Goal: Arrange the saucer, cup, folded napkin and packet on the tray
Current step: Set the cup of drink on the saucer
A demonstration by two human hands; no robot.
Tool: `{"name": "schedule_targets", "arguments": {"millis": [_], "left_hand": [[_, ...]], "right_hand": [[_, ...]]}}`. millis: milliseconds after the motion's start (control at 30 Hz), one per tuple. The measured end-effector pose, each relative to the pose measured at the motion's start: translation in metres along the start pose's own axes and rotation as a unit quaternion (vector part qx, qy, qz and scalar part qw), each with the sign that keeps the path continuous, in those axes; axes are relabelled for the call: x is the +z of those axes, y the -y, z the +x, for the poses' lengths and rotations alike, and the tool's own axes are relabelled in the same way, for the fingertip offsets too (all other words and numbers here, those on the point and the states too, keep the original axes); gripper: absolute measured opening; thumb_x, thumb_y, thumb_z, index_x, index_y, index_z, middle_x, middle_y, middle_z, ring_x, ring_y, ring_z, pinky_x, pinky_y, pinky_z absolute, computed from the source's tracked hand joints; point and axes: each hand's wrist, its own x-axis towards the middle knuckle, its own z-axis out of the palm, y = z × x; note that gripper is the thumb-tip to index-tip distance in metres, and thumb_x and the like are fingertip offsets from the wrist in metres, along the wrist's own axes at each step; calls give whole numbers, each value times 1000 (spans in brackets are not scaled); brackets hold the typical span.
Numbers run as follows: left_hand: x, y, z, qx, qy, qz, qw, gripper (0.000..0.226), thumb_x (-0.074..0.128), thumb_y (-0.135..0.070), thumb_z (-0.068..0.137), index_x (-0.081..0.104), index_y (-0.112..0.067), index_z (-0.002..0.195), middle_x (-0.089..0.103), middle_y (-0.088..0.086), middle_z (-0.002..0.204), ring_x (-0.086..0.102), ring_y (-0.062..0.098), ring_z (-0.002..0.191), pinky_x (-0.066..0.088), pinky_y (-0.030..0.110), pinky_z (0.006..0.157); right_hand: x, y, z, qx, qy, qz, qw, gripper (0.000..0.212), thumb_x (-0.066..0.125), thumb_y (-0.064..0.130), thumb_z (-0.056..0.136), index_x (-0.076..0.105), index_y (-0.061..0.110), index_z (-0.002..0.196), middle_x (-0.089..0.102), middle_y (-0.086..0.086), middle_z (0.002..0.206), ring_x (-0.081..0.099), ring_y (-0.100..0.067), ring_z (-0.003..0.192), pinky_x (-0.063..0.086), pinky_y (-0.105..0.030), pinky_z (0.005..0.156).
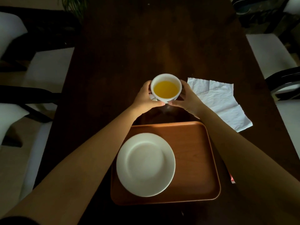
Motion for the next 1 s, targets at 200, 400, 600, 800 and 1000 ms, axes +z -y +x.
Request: {"name": "schedule_targets", "arguments": {"millis": [200, 400, 600, 800, 1000], "left_hand": [[1, 2, -4, 16, -13, 7, 1000, 88, 81, -14, 63, 31, -20, 134, 40, 6, 141, 41, 20, 128, 43, 39, 101], [-7, -4, -37, 67, -20, 23, 997, 84, 81, -15, 62, 34, -19, 131, 44, 3, 136, 42, 16, 122, 44, 34, 96], [-11, -4, -103, 61, -20, 27, 998, 88, 83, -21, 60, 31, -26, 132, 44, 0, 138, 41, 12, 125, 41, 29, 94], [-13, 12, -168, 48, -15, 25, 998, 85, 84, -19, 60, 36, -21, 130, 47, -17, 127, 49, 1, 114, 48, 25, 92], [-12, 29, -213, 54, -7, -12, 998, 83, 84, -24, 60, 36, -43, 125, 40, -32, 125, 44, -12, 116, 42, 4, 85]], "right_hand": [[4, -3, -2, -4, -29, -3, 1000, 81, 77, 3, 68, 31, 13, 133, 42, -6, 135, 47, -16, 122, 48, -18, 91], [12, 8, -30, -32, -66, -52, 996, 85, 81, 10, 64, 29, 13, 132, 40, -11, 134, 48, -16, 118, 48, -23, 91], [35, 20, -85, -63, -60, -47, 995, 85, 82, 11, 62, 31, 14, 130, 39, -8, 135, 47, -15, 121, 46, -26, 97], [67, 12, -139, -79, -42, -51, 995, 86, 84, 12, 60, 32, 12, 128, 41, -9, 131, 44, 7, 115, 39, -5, 90], [91, -4, -175, -70, -10, -4, 998, 84, 83, 24, 60, 32, 27, 127, 41, 6, 129, 45, 4, 117, 41, -8, 90]]}}
